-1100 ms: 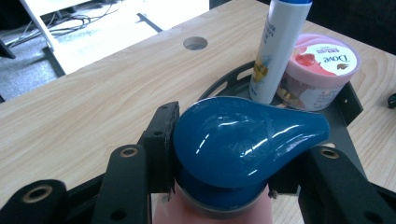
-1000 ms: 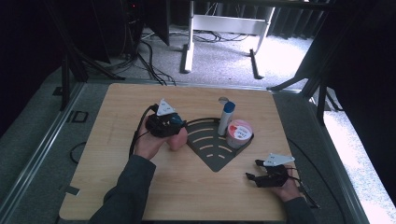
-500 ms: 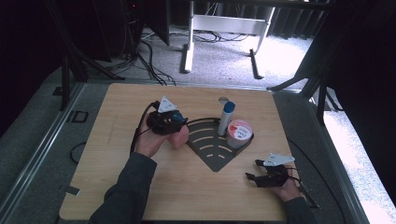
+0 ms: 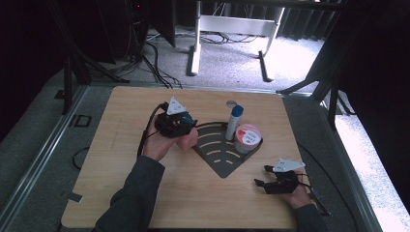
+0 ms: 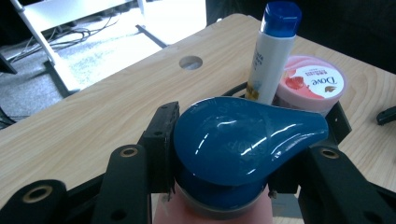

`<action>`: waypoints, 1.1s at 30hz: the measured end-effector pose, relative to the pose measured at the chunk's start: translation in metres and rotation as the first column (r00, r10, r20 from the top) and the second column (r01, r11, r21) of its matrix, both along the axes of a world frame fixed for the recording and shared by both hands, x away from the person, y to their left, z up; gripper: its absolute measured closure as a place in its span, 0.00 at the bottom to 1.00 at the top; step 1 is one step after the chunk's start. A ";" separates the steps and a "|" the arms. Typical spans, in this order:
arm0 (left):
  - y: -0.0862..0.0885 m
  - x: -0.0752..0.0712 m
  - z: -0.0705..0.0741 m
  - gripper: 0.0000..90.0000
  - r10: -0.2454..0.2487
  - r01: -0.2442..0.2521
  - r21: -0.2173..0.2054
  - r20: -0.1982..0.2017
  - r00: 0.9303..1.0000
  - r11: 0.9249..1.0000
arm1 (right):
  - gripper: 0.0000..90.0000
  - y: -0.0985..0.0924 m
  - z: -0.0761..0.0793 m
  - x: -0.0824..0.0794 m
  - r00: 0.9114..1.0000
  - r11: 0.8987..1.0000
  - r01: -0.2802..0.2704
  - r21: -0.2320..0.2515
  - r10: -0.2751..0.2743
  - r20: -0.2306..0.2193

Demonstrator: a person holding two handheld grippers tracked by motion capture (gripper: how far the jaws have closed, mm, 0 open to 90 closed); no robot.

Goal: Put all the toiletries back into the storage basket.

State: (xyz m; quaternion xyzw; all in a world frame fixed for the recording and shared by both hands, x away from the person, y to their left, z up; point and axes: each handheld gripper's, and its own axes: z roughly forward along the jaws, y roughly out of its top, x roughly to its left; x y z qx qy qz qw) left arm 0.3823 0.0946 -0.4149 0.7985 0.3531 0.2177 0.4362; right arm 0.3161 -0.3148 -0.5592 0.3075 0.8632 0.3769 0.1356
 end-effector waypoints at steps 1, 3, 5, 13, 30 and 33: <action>-0.001 0.000 0.000 0.59 -0.001 0.001 -0.002 0.000 1.000 1.000 | 0.29 0.000 0.000 0.000 1.000 1.000 0.000 0.000 0.000 0.000; -0.002 0.000 0.000 0.59 -0.003 0.003 -0.003 -0.001 1.000 1.000 | 0.29 0.000 0.000 0.000 1.000 1.000 0.000 0.000 0.000 0.000; -0.003 0.000 -0.001 0.59 -0.003 0.003 -0.002 0.000 1.000 1.000 | 0.29 0.000 0.000 0.000 1.000 1.000 0.000 0.000 0.000 0.000; -0.007 0.002 -0.002 0.59 -0.005 0.005 -0.006 0.001 1.000 1.000 | 0.29 0.000 0.000 0.000 1.000 1.000 0.000 0.000 0.000 0.000; -0.016 0.005 -0.001 0.59 -0.013 0.013 -0.003 0.006 1.000 1.000 | 0.29 0.000 0.000 0.000 1.000 1.000 0.000 0.000 0.000 0.000; -0.019 0.006 -0.002 0.59 -0.015 0.015 -0.010 0.006 1.000 1.000 | 0.29 0.000 0.000 0.000 1.000 1.000 0.000 0.000 0.000 0.000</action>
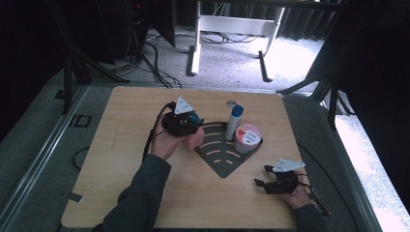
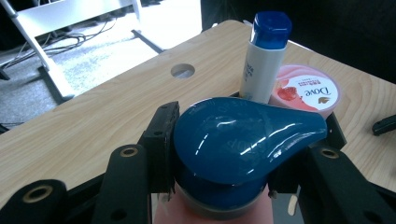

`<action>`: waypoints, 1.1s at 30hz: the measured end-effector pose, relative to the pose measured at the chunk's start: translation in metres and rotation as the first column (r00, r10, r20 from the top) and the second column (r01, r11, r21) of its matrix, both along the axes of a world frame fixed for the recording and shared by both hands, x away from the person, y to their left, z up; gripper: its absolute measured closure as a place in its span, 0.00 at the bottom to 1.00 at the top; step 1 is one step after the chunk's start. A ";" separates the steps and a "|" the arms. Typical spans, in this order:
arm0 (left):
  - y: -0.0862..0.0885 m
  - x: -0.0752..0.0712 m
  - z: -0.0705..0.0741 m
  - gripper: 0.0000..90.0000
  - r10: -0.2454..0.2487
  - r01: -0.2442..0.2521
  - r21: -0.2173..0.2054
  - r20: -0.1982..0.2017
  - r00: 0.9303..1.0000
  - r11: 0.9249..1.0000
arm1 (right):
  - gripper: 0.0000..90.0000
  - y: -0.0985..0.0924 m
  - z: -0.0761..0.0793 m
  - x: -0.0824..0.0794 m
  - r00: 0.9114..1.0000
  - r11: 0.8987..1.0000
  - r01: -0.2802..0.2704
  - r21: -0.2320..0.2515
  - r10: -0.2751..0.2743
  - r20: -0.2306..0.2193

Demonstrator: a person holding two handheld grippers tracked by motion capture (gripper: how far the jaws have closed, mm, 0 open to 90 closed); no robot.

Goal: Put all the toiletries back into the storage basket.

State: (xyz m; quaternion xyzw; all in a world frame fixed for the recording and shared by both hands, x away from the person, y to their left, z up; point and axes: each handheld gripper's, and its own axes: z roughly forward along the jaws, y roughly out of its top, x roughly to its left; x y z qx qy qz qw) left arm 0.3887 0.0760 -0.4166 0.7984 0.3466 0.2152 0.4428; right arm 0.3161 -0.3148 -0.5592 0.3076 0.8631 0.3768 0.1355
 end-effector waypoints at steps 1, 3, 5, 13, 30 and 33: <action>-0.001 0.000 0.000 0.59 0.000 0.000 -0.001 -0.001 1.000 1.000 | 0.29 0.000 0.000 0.000 1.000 1.000 0.000 0.000 0.000 0.000; -0.002 0.001 -0.001 0.59 0.001 -0.001 -0.002 0.001 1.000 1.000 | 0.29 0.000 0.000 0.000 1.000 1.000 0.000 0.000 0.000 0.000; -0.003 0.002 -0.001 0.59 0.001 -0.001 -0.001 0.001 1.000 1.000 | 0.29 0.000 0.000 0.000 1.000 1.000 0.000 0.000 0.000 0.000; -0.009 0.004 -0.001 0.59 -0.002 0.003 -0.002 0.003 1.000 1.000 | 0.29 0.000 0.000 0.000 1.000 1.000 0.000 0.000 0.000 0.000; -0.017 0.009 -0.004 0.59 -0.004 0.004 0.002 0.001 1.000 1.000 | 0.29 0.000 0.000 0.000 1.000 1.000 -0.004 -0.001 0.004 0.001; -0.019 0.010 -0.005 0.59 -0.004 0.004 0.006 -0.001 1.000 1.000 | 0.29 0.000 0.000 0.000 1.000 1.000 -0.004 -0.001 0.004 0.001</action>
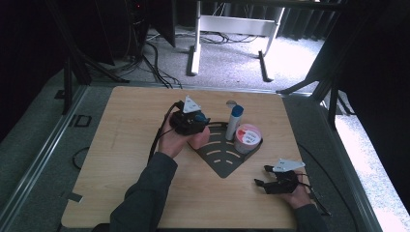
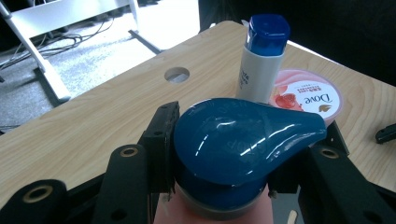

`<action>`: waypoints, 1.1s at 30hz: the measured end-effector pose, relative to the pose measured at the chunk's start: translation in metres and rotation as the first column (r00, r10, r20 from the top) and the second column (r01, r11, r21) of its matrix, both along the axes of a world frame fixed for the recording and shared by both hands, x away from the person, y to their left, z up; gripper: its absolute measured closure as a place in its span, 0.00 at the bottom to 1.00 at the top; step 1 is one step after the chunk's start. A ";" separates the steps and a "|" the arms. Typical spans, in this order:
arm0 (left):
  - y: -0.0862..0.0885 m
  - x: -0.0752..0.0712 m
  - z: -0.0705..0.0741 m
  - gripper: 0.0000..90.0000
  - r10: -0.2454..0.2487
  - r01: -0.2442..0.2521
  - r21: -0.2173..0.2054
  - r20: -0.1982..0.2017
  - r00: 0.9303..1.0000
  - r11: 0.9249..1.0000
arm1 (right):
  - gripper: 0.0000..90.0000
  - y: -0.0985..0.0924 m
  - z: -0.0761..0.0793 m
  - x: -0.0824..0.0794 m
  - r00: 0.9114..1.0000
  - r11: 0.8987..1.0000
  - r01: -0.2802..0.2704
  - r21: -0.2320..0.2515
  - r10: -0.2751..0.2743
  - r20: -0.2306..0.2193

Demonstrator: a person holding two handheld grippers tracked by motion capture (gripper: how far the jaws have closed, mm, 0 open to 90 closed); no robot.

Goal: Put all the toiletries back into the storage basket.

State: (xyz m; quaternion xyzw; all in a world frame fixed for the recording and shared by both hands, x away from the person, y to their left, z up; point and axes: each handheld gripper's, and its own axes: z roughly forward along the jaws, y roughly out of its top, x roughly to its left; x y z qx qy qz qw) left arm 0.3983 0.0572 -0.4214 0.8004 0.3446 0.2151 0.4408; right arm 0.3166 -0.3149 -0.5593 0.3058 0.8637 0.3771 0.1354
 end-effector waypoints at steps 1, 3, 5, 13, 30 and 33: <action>0.000 0.000 0.000 0.59 0.000 0.000 0.000 0.000 1.000 1.000 | 0.29 0.000 0.000 0.000 1.000 1.000 0.000 0.000 0.000 0.000; -0.001 0.001 -0.001 0.59 0.001 -0.001 0.002 0.000 1.000 1.000 | 0.29 0.000 0.000 0.000 1.000 1.000 0.000 0.000 0.000 0.000; -0.003 0.001 -0.002 0.59 -0.001 0.001 0.005 0.000 1.000 1.000 | 0.29 0.000 0.000 0.000 1.000 1.000 0.000 0.000 0.000 -0.001; -0.008 0.002 -0.004 0.59 -0.003 0.003 0.002 -0.001 1.000 1.000 | 0.29 0.000 0.000 0.000 1.000 1.000 0.000 0.000 0.000 0.000; -0.018 0.007 -0.006 0.59 -0.002 0.002 0.003 -0.002 1.000 1.000 | 0.29 0.000 0.000 0.000 1.000 1.000 0.000 0.000 0.000 0.000; -0.021 0.008 -0.006 0.59 -0.005 0.005 0.010 -0.003 1.000 1.000 | 0.29 0.000 0.000 0.000 1.000 1.000 0.000 0.000 0.000 0.000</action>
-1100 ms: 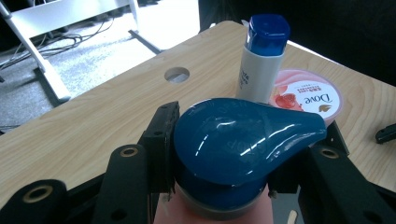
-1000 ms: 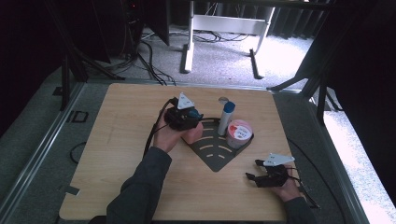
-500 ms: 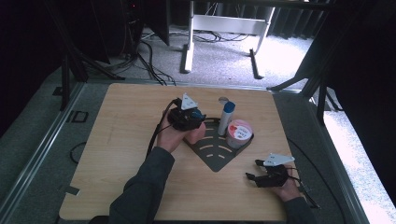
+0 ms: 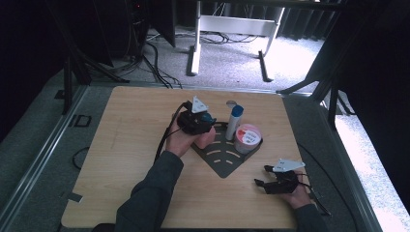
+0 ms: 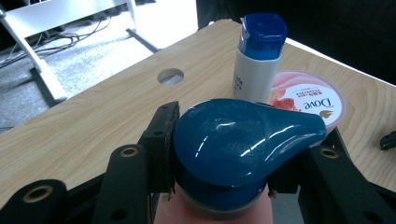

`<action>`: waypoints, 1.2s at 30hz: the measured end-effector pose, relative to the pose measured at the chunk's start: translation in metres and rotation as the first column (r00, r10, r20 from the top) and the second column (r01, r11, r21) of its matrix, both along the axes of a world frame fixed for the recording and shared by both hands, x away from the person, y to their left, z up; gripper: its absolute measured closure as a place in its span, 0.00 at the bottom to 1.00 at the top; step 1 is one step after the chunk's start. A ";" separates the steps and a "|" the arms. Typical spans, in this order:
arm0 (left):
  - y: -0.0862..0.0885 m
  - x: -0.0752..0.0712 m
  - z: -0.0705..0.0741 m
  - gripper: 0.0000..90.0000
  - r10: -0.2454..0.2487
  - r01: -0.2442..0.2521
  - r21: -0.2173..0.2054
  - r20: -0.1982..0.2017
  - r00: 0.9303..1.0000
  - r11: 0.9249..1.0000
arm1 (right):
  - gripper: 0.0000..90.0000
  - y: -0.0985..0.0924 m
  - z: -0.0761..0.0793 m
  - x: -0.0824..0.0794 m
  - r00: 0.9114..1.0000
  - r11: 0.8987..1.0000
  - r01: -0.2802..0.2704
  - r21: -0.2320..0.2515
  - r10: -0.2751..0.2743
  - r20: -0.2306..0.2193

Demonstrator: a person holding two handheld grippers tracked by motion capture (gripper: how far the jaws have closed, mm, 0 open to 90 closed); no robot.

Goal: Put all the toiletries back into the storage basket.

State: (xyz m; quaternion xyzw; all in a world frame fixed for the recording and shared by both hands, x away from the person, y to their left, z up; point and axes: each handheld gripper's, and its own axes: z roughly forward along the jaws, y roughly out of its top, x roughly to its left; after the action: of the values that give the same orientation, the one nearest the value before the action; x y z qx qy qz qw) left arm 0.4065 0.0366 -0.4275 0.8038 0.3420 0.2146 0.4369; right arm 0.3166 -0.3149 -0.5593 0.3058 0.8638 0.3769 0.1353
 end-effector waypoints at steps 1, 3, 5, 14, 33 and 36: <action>-0.001 0.000 0.000 0.59 -0.001 0.001 0.000 0.000 1.000 1.000 | 0.29 0.000 0.000 0.000 1.000 1.000 0.000 0.000 0.000 0.000; -0.002 0.001 -0.001 0.59 0.000 0.000 -0.002 -0.001 1.000 1.000 | 0.29 0.000 0.000 0.000 1.000 1.000 0.000 0.000 0.000 0.000; -0.003 0.002 -0.001 0.59 0.000 0.000 0.000 -0.002 1.000 1.000 | 0.29 0.000 0.000 0.000 1.000 1.000 0.000 0.000 0.000 0.000; -0.006 0.005 -0.003 0.59 0.004 -0.004 -0.007 -0.007 1.000 1.000 | 0.29 0.000 0.000 0.000 1.000 1.000 0.000 0.000 0.000 0.000; -0.013 0.014 -0.012 0.59 0.017 -0.018 -0.012 -0.025 1.000 1.000 | 0.29 0.000 0.000 0.000 1.000 1.000 0.000 0.000 0.000 0.000; -0.014 0.016 -0.013 0.59 0.023 -0.023 -0.015 -0.028 0.999 1.000 | 0.29 0.000 0.000 0.000 1.000 1.000 0.000 0.000 0.000 0.000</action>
State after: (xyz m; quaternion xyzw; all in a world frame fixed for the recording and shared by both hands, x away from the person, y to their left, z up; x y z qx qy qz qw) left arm 0.4225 0.0222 -0.4406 0.7994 0.3590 0.2058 0.4355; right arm 0.3166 -0.3150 -0.5593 0.3058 0.8638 0.3770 0.1351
